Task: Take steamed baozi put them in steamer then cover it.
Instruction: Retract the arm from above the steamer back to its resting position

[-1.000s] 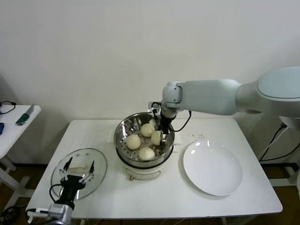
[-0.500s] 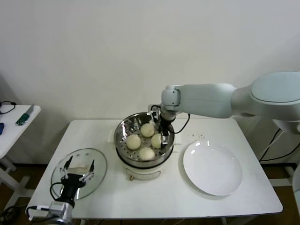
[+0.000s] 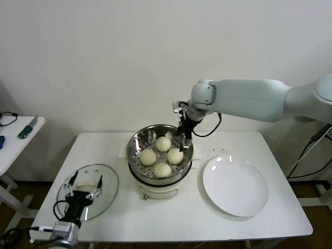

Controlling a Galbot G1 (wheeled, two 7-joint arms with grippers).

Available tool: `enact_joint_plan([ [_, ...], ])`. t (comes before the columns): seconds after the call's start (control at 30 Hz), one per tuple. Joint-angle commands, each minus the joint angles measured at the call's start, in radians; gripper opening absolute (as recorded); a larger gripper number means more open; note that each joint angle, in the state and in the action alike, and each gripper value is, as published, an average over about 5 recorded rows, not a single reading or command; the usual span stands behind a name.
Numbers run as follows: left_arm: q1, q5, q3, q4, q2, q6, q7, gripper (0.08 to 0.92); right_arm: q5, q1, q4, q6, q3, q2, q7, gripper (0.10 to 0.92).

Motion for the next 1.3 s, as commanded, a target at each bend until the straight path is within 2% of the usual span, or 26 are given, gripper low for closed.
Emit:
enact_joint_plan([
  [0.03, 0.009, 0.030, -0.007, -0.019, -0.001, -0.008, -0.002, 0.823, 0.037, -0.013, 0.161, 0.333, 0.098, -0.314, 0.397, 0.823],
  [0.23, 0.030, 0.065, -0.002, -0.042, -0.010, -0.013, 0.000, 0.823, -0.016, -0.343, 0.244, 0.445, 0.447, -0.522, 0.627, 0.823],
  [0.4, 0.045, 0.088, 0.003, -0.070, -0.022, -0.013, 0.002, 0.823, -0.079, -0.685, 0.273, 0.469, 0.816, -0.623, 0.686, 0.823],
  [0.6, 0.065, 0.109, 0.008, -0.090, -0.042, -0.018, 0.010, 0.823, -0.114, -1.050, 0.343, 0.475, 1.212, -0.670, 0.754, 0.823],
  [0.83, 0.086, 0.140, 0.020, -0.105, -0.067, -0.019, 0.015, 0.823, -0.146, -1.395, 0.418, 0.478, 1.535, -0.634, 0.846, 0.823],
  [1.03, 0.089, 0.225, 0.014, -0.128, -0.077, 0.039, -0.007, 0.823, -0.215, -1.721, 0.473, 0.482, 1.862, -0.507, 0.859, 0.823],
  [1.3, 0.061, 0.603, -0.049, -0.140, -0.063, 0.134, -0.009, 0.823, -0.313, -2.021, 0.586, 0.406, 2.133, -0.335, 0.835, 0.823],
])
